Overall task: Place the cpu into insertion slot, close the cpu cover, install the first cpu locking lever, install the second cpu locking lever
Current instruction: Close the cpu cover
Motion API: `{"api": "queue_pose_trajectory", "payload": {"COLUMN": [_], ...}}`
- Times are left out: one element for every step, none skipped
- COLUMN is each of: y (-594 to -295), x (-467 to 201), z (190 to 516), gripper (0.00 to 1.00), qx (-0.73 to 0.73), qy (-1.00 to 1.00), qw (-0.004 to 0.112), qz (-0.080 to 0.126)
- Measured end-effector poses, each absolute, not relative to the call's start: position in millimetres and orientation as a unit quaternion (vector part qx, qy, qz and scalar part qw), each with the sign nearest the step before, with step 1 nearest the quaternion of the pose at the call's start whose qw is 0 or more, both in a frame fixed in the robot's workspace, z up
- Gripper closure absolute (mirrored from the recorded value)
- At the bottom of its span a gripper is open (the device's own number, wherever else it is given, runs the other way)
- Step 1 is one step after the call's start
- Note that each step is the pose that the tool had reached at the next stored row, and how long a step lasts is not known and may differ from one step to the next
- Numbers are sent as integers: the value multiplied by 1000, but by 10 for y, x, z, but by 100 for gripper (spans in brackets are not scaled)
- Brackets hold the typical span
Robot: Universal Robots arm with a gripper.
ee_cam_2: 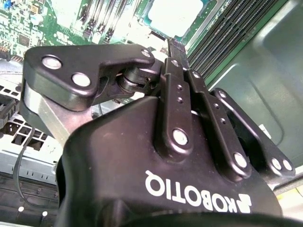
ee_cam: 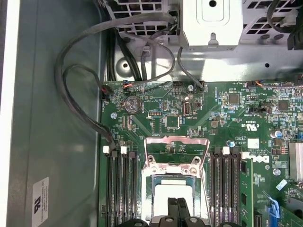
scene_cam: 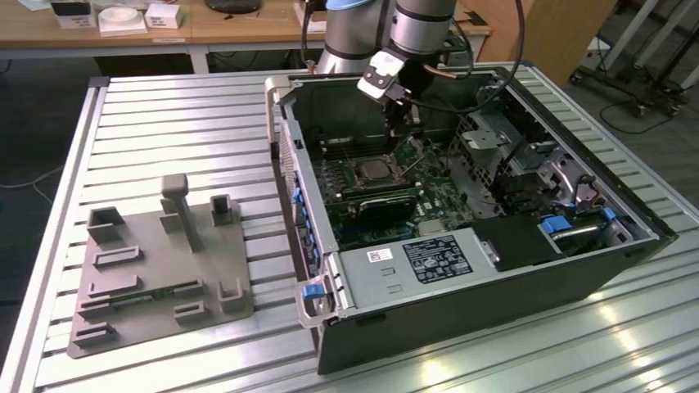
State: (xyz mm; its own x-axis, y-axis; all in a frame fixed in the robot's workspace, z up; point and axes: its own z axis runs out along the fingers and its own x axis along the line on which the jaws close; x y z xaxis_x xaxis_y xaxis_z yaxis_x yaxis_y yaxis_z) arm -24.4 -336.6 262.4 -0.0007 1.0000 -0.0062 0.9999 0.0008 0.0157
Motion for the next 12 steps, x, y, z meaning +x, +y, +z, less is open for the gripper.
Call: {"api": "queue_pose_trajectory", "payload": {"y": [-3366,-3366,-3367,-3367,-3367,-3367,-3367,-3367,-3367,-3367,-3366,-3367], "x": [-244,-243,-243,-243,-244,-243,-244,-243,-238,-228,-212,-193], "z": [2635,2651,2673,2694,2711,2725,2731,2733,2732,2733,2733,2733], "gripper": [90,90,90,90,90,90,90,90,90,90,90,90], "qx": [707,707,707,707,707,707,707,707,707,707,707,707], "qy": [707,707,707,707,707,707,707,707,707,707,707,707], "qw": [8,8,8,8,8,8,8,8,8,8,8,8], "qz": [3,4,3,3,3,4,3,4,4,4,4,4]}}
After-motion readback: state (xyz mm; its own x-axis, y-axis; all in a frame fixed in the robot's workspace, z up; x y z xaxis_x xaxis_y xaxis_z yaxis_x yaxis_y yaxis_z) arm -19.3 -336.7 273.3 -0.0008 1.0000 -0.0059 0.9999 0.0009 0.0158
